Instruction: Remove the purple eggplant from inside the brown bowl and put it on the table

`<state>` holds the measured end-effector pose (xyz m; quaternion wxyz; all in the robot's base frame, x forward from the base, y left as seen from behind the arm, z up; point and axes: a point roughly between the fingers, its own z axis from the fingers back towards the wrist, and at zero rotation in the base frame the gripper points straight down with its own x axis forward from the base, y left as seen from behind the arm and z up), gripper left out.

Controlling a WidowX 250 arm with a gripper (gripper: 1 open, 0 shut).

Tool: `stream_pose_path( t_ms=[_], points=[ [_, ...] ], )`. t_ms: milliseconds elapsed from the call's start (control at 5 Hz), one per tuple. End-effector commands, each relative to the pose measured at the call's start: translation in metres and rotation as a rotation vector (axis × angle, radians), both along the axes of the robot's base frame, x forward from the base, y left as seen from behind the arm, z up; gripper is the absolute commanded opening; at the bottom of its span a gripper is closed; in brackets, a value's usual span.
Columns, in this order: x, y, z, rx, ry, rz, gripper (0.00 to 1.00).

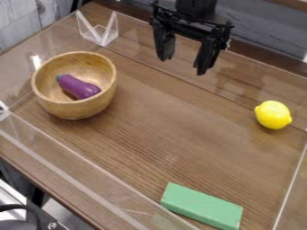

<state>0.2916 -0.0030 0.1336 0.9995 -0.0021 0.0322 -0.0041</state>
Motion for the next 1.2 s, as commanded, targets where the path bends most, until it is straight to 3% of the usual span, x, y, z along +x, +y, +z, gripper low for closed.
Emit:
stream_pose_path(
  t_ms=[0, 200, 600, 1000],
  points=[
    [-0.004, 0.006, -0.008, 0.002, 0.025, 0.003, 1.0],
    [-0.019, 0.025, -0.006, 0.012, 0.03, 0.022, 1.0],
    [-0.044, 0.085, 0.013, 0.017, -0.017, 0.051, 1.0],
    [-0.049, 0.133, 0.016, 0.032, -0.039, 0.091, 1.0]
  ],
)
